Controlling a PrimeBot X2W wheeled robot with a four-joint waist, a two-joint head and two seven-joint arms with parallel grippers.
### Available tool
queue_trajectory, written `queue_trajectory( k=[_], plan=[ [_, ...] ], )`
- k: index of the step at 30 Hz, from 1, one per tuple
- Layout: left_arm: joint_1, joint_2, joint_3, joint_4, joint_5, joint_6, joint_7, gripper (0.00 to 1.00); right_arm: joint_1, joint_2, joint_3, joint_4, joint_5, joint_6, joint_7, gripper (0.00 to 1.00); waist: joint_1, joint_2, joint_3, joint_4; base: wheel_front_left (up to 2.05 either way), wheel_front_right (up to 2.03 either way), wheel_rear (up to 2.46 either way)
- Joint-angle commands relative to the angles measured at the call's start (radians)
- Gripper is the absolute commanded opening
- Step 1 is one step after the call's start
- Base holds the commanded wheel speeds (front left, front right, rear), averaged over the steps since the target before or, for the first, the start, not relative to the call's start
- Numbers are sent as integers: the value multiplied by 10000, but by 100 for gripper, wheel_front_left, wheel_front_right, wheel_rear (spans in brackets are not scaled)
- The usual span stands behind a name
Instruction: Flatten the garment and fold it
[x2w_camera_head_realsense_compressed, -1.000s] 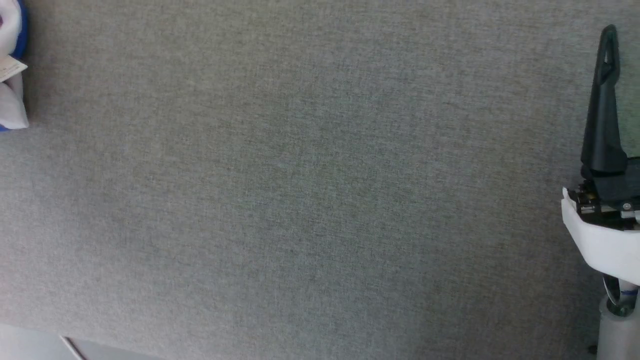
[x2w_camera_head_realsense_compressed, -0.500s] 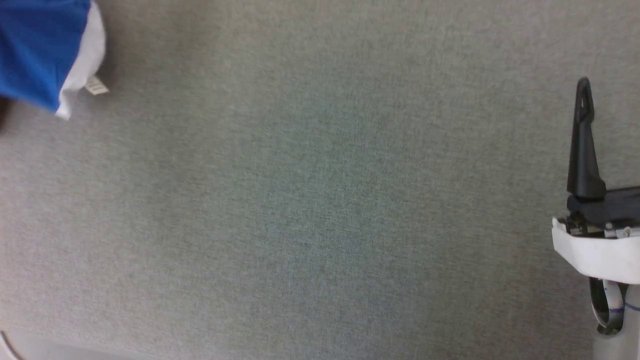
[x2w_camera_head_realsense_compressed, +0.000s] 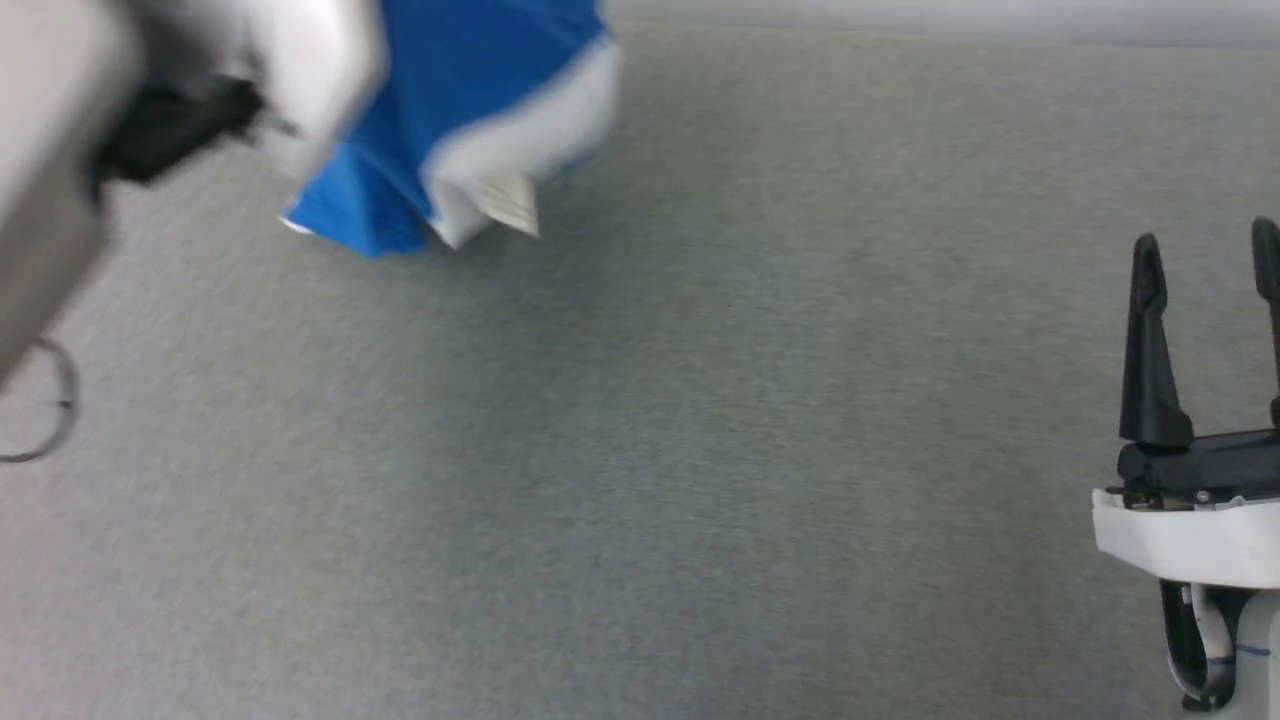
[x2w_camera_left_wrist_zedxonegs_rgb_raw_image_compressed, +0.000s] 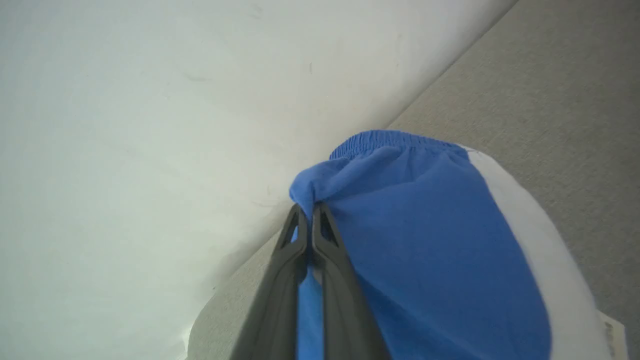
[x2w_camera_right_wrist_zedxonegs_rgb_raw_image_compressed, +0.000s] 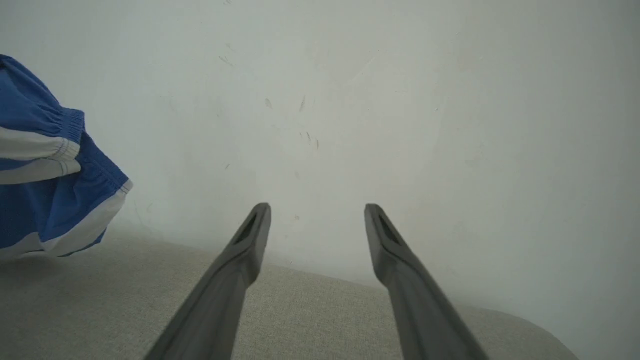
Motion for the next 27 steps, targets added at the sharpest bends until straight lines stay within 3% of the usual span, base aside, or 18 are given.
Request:
queue_trajectory(
  k=[1,7,13,18,27],
  plan=[
    [-191,-361,-427,-153,-139,-44,-221,0,173,21,-38,88,101,-19,-47,100,2,0,-694,-1088,0,0,0],
    [-254,-1329,-1319,-432,-517,-44,-878,0,333,21,-86,250,308,-19,-47,100,2,0,-835,-1933,0,0,0],
    [805,-2531,-1610,-754,-524,-44,-1476,0,479,22,-236,396,516,-19,-47,100,2,0,-726,-2552,0,0,0],
    [2772,-3387,-1621,-834,31,-44,-1142,0,373,22,-275,497,630,-19,-47,100,2,0,-472,-2807,0,0,0],
    [6139,-4186,-1623,-895,1239,-44,-99,0,220,22,-332,617,606,-19,-47,100,2,0,-137,-2666,0,0,0]
  ],
)
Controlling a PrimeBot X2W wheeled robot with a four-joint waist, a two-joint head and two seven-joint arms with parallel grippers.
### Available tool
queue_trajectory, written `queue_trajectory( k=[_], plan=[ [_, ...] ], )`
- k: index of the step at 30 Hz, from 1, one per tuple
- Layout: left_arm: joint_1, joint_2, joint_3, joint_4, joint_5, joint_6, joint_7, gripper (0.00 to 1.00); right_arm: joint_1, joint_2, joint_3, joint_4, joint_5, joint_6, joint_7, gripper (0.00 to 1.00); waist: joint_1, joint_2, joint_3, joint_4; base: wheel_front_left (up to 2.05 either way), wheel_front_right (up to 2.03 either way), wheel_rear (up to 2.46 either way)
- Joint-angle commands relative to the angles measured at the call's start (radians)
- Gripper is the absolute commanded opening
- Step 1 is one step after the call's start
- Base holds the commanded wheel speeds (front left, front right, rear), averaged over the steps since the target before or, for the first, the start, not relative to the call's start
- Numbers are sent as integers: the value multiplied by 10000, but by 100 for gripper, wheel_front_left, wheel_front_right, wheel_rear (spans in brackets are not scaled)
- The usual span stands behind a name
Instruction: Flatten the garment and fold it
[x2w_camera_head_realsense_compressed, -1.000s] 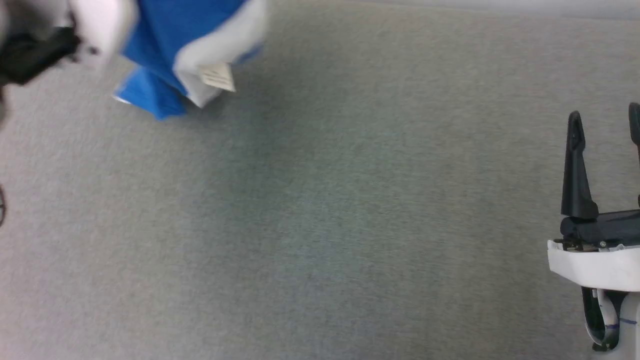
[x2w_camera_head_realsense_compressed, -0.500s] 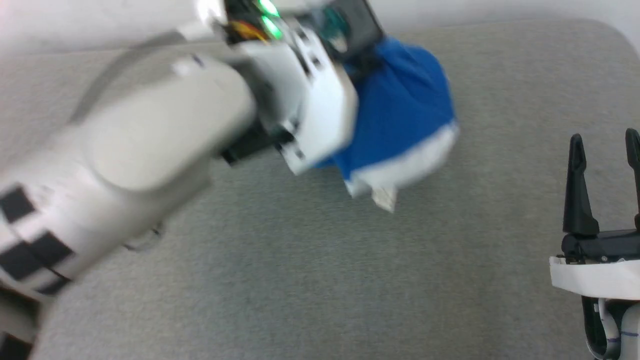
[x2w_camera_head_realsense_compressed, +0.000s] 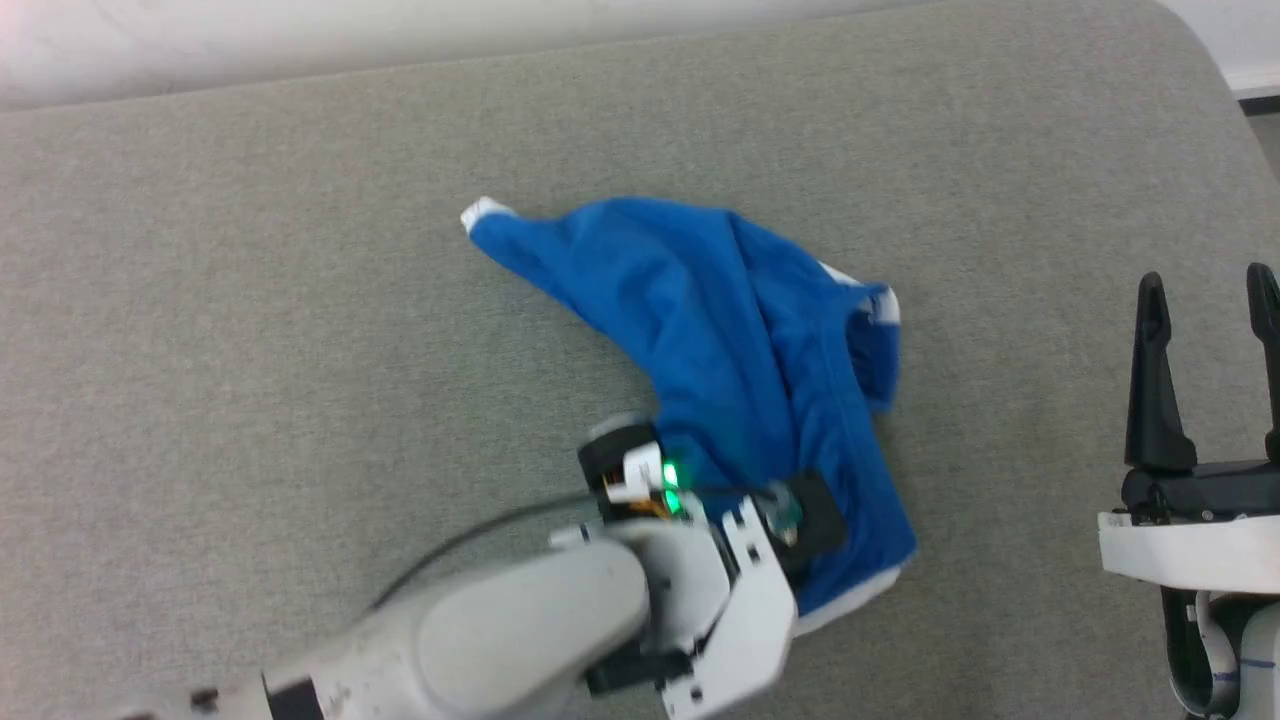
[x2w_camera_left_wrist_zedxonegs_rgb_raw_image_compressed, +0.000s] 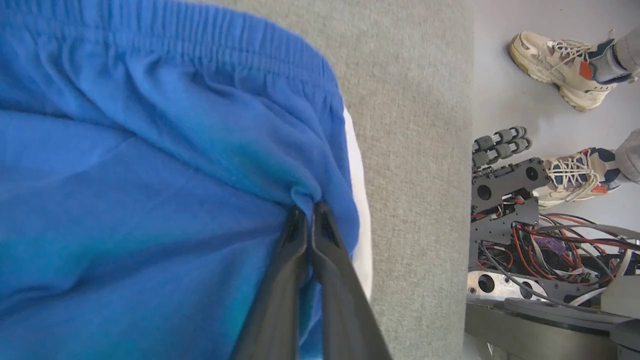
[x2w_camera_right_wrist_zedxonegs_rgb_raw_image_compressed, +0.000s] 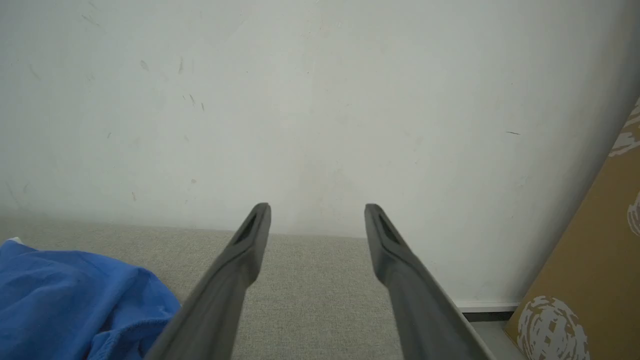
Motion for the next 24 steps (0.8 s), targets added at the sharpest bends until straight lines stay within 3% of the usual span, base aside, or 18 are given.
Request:
queue_trajectory(
  k=[1,4,7,8,13,16,18,20,24],
  plan=[
    [232,-70,5,-71,121,-6,112,0,-163,26,-22,30,4,-19,-47,100,-1,0,32,90,0,0,0],
    [794,-203,5,-137,192,-6,363,0,-181,26,-28,76,-76,-19,-47,100,-1,0,-62,266,0,0,0],
    [808,-266,4,59,262,-6,-199,3,-102,26,-13,105,-171,-19,-47,100,-1,0,-278,456,0,0,0],
    [699,-293,4,186,361,-6,-722,100,-54,26,-23,115,-198,-19,-47,100,-1,0,-383,526,0,0,0],
    [163,-540,78,1404,850,-4,-3733,100,294,26,-116,140,-305,-19,-47,100,-1,0,-987,856,0,0,0],
    [176,-839,528,1854,1098,332,-5271,100,534,26,-179,122,-361,-19,-47,100,-1,0,-1305,1069,0,0,0],
    [132,-933,778,1972,1456,797,-6183,100,651,26,-208,119,-396,-19,-47,100,-1,0,-1471,1202,0,0,0],
    [186,-995,1220,1982,1760,1546,-7044,100,716,26,-201,107,-402,-19,-47,100,-1,0,-1591,1296,0,0,0],
    [530,-861,2300,1508,2423,3149,-7497,100,804,26,-178,1,-378,-19,-47,100,-1,0,-1748,1441,0,0,0]
  ],
)
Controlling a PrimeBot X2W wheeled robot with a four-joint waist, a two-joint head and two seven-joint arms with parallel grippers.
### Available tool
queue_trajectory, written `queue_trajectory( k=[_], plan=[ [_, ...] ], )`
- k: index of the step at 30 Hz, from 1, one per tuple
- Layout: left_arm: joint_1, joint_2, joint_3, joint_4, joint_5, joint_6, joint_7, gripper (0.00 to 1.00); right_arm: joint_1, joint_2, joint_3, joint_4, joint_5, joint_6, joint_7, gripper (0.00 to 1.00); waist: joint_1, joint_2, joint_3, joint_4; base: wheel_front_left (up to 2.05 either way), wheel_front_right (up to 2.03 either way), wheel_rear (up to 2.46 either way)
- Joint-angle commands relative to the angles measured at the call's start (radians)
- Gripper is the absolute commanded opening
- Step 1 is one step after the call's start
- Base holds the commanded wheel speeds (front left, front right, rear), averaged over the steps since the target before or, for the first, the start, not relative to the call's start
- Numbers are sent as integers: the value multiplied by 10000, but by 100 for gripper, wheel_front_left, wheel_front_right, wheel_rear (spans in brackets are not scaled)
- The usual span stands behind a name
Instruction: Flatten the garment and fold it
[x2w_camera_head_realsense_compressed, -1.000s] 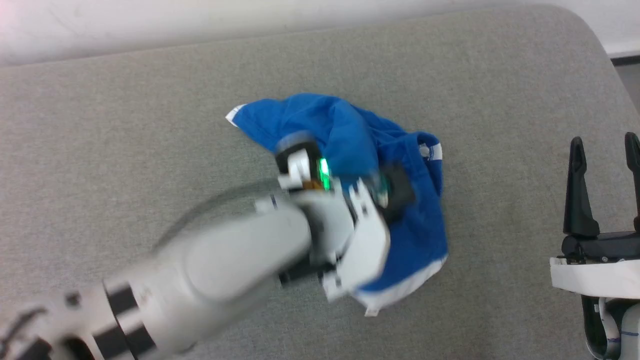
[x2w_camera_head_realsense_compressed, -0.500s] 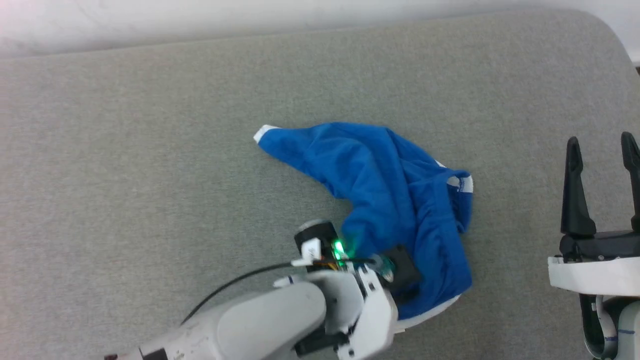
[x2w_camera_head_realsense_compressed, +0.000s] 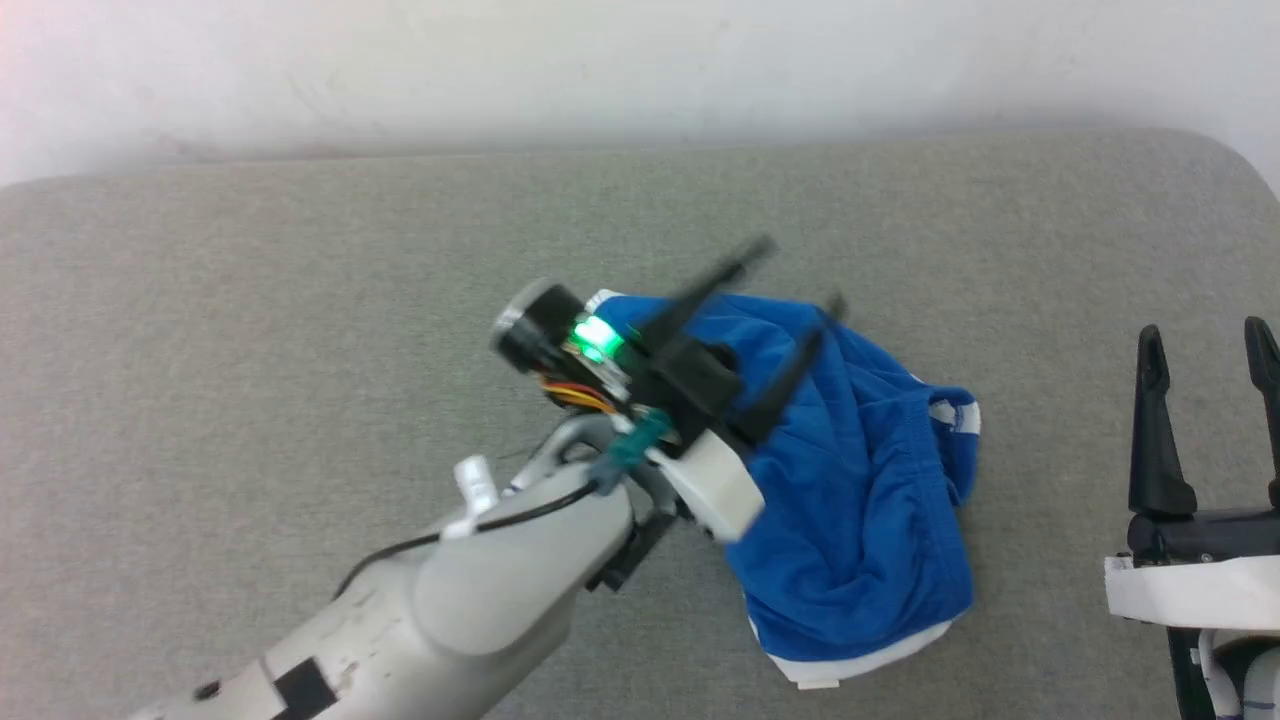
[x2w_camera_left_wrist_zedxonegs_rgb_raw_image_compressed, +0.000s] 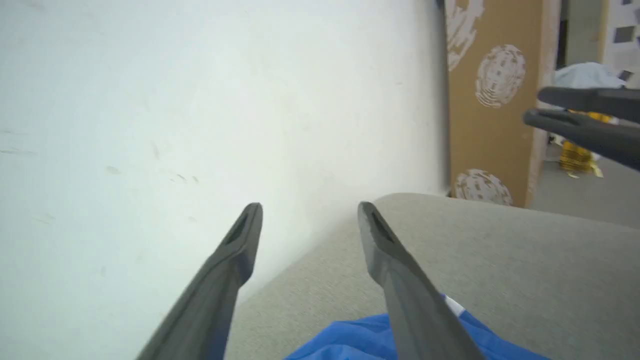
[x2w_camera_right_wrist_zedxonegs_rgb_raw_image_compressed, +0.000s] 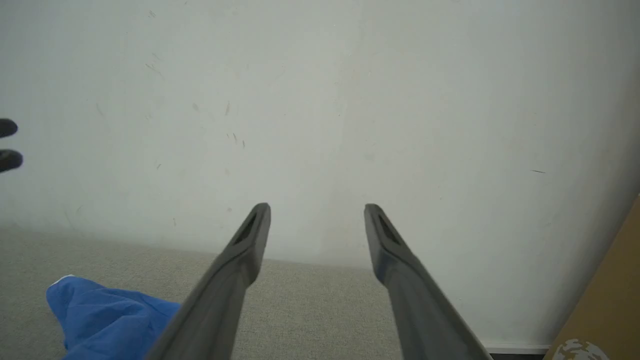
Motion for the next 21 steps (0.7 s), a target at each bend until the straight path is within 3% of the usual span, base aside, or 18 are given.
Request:
queue_trajectory(
  k=[1,6,10,13,17,21],
  plan=[
    [290,72,451,-391,270,434,-42,100,108,24,34,-53,-18,-19,-47,100,1,0,-194,223,0,0,0],
    [1655,592,2439,-1900,1363,1996,-51,100,165,24,29,-148,37,-19,-47,100,1,0,-223,319,0,0,0],
    [2901,871,3788,-2493,2060,2848,-53,100,209,24,-60,-171,117,-19,-47,100,1,0,-210,404,0,0,0],
    [3824,881,4688,-2806,2329,3235,-53,100,242,24,-171,-125,240,-19,-47,100,1,0,-223,479,0,0,0],
    [4970,814,5665,-3103,2484,3026,-54,100,309,24,-261,28,474,-19,-47,100,1,0,-309,589,0,0,0],
    [6032,661,6278,-3031,2638,2347,-54,100,461,24,-205,286,814,-19,-47,100,1,0,-482,643,0,0,0]
  ],
)
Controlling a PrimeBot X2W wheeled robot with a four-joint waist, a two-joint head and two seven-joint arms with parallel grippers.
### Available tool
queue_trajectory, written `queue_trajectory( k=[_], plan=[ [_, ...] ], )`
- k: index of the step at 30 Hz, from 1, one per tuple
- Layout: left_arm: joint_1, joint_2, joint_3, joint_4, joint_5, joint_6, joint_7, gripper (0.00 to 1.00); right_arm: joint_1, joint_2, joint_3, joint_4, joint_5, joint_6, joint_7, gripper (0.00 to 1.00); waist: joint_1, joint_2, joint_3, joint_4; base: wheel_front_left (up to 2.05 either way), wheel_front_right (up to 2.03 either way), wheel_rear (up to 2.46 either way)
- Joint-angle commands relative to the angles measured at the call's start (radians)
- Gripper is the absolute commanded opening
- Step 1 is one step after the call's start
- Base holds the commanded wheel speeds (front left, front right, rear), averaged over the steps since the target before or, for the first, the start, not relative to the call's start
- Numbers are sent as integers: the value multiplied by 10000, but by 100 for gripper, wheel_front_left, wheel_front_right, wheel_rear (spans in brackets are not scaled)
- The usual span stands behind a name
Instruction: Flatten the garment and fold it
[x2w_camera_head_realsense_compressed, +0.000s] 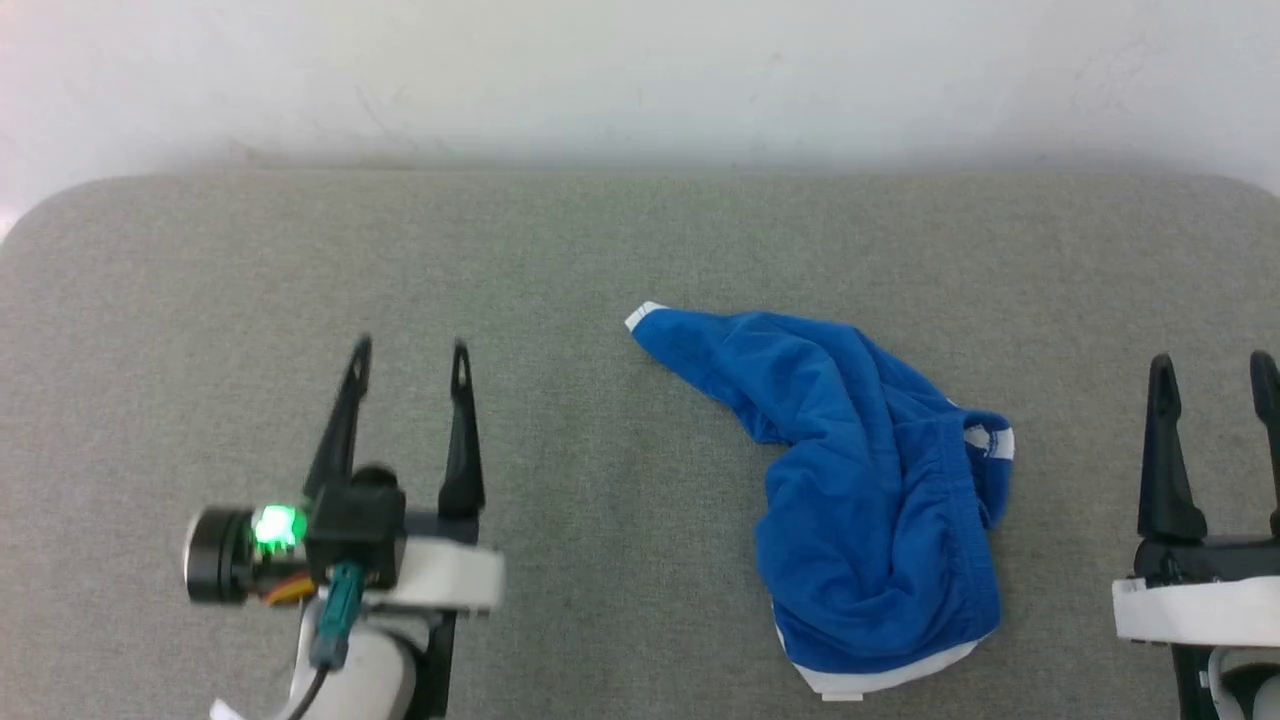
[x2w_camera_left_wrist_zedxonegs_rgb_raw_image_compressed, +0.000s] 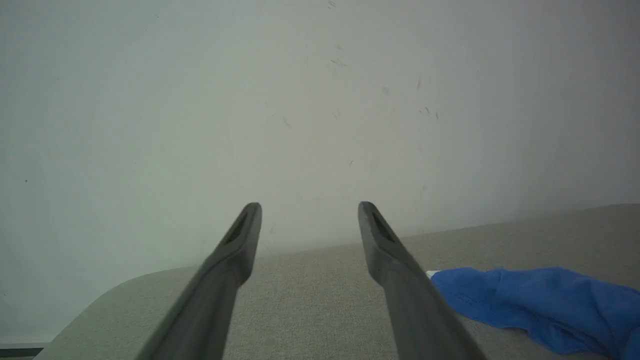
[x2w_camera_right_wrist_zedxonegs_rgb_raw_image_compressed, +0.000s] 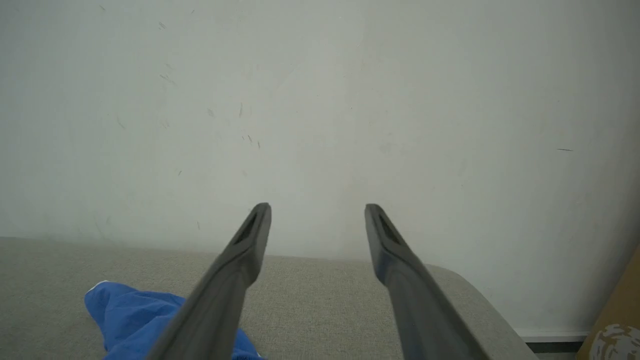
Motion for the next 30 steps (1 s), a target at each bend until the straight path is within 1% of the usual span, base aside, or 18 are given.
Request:
queue_trajectory(
  k=[1,7,8,9,10,11,12,18,20,22,23,28,30],
  plan=[
    [371,-88,165,75,149,-213,-44,100,192,22,-14,64,119,-19,-47,100,1,0,-110,33,0,0,0],
    [1343,-656,939,212,471,-969,-45,100,450,22,11,372,536,-19,-47,100,1,0,-332,36,0,0,0],
    [1343,-656,939,212,471,-969,-45,100,450,22,11,372,536,-19,-47,100,1,0,-332,36,0,0,0],
    [1438,-747,1044,222,553,-1078,-45,100,501,22,38,418,571,-19,-47,100,1,0,-359,41,0,0,0],
    [1594,-916,1233,284,705,-1275,-45,100,596,22,113,547,662,-19,-47,100,1,0,-417,41,0,0,0],
    [1594,-916,1233,284,705,-1275,-45,100,596,22,113,547,662,-19,-47,100,1,0,-417,41,0,0,0],
    [1681,-1056,1423,344,841,-1444,-45,100,645,22,162,594,698,-19,-47,100,1,0,-457,28,0,0,0],
    [1722,-1349,1919,458,1171,-1820,-45,100,669,22,277,658,775,-19,-47,100,1,0,-532,-93,0,0,0],
    [1550,-1390,2087,466,1240,-1954,-45,100,622,22,268,624,759,-19,-47,100,1,0,-524,-138,0,0,0],
    [1165,-1402,2237,489,1247,-2195,-45,100,556,22,240,574,719,-19,-47,100,1,0,-484,-166,0,0,0],
    [1165,-1402,2237,489,1247,-2195,-45,100,556,22,240,574,719,-19,-47,100,1,0,-484,-166,0,0,0],
    [-614,-1185,2399,877,1325,-3089,-45,100,337,22,276,481,632,-19,-47,100,1,0,-278,-263,0,0,0],
    [-1475,-1054,2397,1417,1297,-3525,-45,100,232,22,309,420,579,-19,-47,100,1,0,-152,-339,0,0,0]
  ],
)
